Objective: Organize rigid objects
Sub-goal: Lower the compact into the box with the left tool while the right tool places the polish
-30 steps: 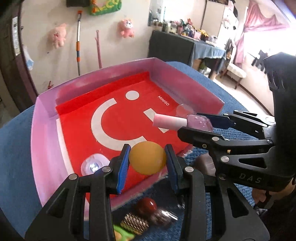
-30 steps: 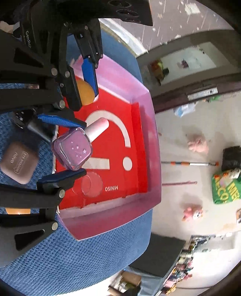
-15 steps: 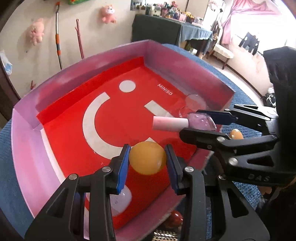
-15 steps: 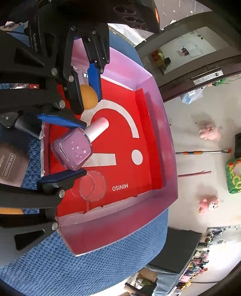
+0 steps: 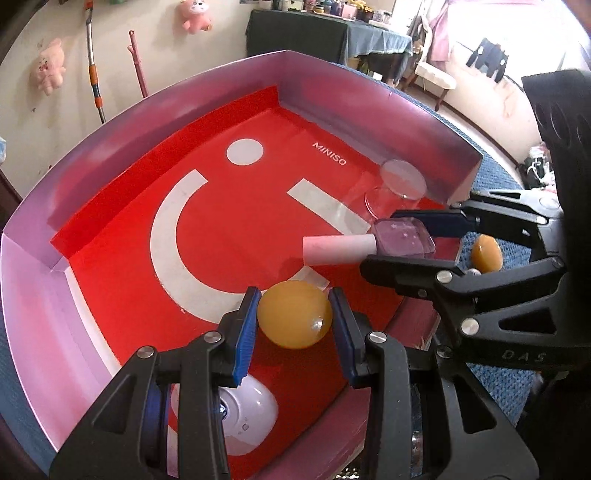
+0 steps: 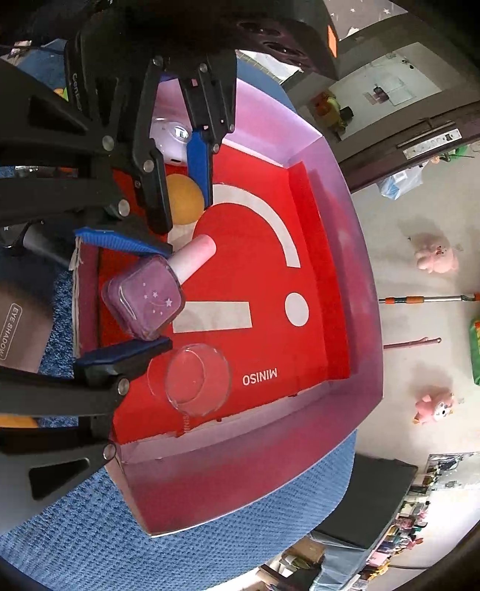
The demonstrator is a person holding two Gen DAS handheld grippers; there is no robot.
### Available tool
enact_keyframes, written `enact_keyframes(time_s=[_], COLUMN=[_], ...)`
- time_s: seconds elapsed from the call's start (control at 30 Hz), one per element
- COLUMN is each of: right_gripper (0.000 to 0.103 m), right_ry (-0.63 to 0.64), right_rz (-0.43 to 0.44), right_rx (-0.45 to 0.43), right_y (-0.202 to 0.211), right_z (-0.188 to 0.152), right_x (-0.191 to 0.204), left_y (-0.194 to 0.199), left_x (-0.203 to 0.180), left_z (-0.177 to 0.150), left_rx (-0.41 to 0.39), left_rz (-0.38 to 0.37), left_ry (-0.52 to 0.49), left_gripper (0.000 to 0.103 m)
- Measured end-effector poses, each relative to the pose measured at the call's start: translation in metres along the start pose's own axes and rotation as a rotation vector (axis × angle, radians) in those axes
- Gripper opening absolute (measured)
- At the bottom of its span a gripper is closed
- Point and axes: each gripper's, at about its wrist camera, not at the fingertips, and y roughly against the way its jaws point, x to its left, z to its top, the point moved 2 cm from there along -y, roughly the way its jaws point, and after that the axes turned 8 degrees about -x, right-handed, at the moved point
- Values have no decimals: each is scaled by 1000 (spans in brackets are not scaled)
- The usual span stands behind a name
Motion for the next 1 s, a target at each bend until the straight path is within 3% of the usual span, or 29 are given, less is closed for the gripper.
enact_keyframes(time_s=[1.0], right_gripper=[47], right_ry=[110], right_rz=[-83], right_rx=[32], right_y=[-11], right_z=[-1], right_x=[9], left_y=[10], left_x=[-4], left_z=[-9], left_rx=[25], left_rz=[19], left_ry=[-36], left_gripper=[36])
